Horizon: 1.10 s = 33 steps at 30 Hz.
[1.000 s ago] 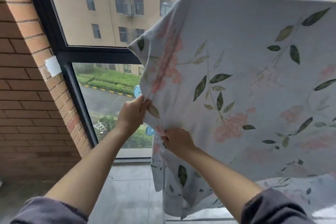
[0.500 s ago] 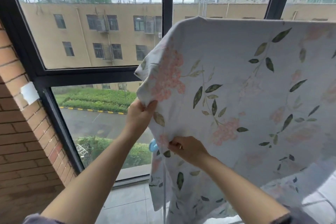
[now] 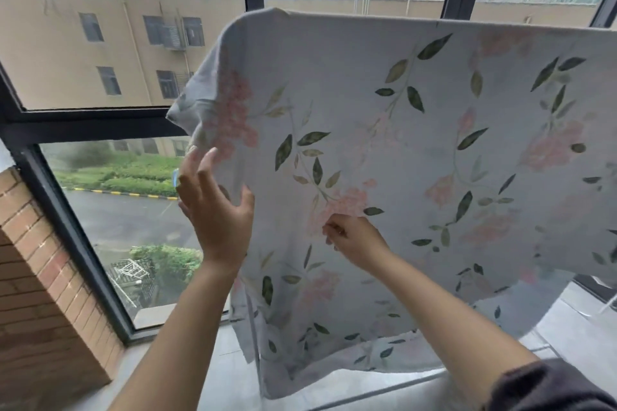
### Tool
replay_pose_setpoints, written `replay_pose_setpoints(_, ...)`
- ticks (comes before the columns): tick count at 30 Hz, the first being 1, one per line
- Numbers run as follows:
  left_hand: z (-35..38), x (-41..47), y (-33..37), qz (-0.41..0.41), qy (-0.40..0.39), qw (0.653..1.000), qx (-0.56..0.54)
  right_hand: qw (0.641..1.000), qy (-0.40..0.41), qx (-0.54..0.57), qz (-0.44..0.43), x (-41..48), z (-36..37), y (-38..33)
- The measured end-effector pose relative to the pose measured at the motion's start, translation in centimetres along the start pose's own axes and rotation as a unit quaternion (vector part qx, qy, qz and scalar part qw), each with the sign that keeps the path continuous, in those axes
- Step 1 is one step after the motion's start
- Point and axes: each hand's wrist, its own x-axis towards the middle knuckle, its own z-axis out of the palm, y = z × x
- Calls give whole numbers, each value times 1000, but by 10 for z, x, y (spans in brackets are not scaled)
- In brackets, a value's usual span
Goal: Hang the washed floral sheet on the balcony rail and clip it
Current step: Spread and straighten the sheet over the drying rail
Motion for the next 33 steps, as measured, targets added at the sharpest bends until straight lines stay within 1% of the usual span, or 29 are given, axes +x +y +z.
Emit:
replay_pose_setpoints(2,15,-26,19,-12,-6,1000,23,1000,4,9,-6,-9,-19,25)
replay_pose_setpoints(6,48,-72,64,-42,-39,998,14,998,11,55,1,-24,-62,70)
replay_pose_setpoints(9,72,-96,97,-59,-75,995,-5,996,16,85,-6,-31,-87,98)
replay_pose_setpoints(14,113,-122,148,-85,-111,989,-51,994,39,99,-28,-41,-120,135)
replay_pose_setpoints(16,138,-134,165,-83,-132,986,-58,992,53,109,-24,-41,-132,158)
replay_pose_setpoints(19,172,-145,181,-85,-161,980,-79,992,66,107,1,-36,-144,195)
replay_pose_setpoints(22,213,-153,197,-101,-183,971,-117,992,60,103,28,-25,-163,234)
replay_pose_setpoints(28,312,-162,230,-121,-208,960,-143,995,75,49,52,13,-210,313)
replay_pose_setpoints(30,344,-162,246,-113,-211,958,-159,994,90,32,60,25,-230,340)
replay_pose_setpoints(33,385,-163,271,-100,-227,950,-188,986,140,61,71,34,-259,381)
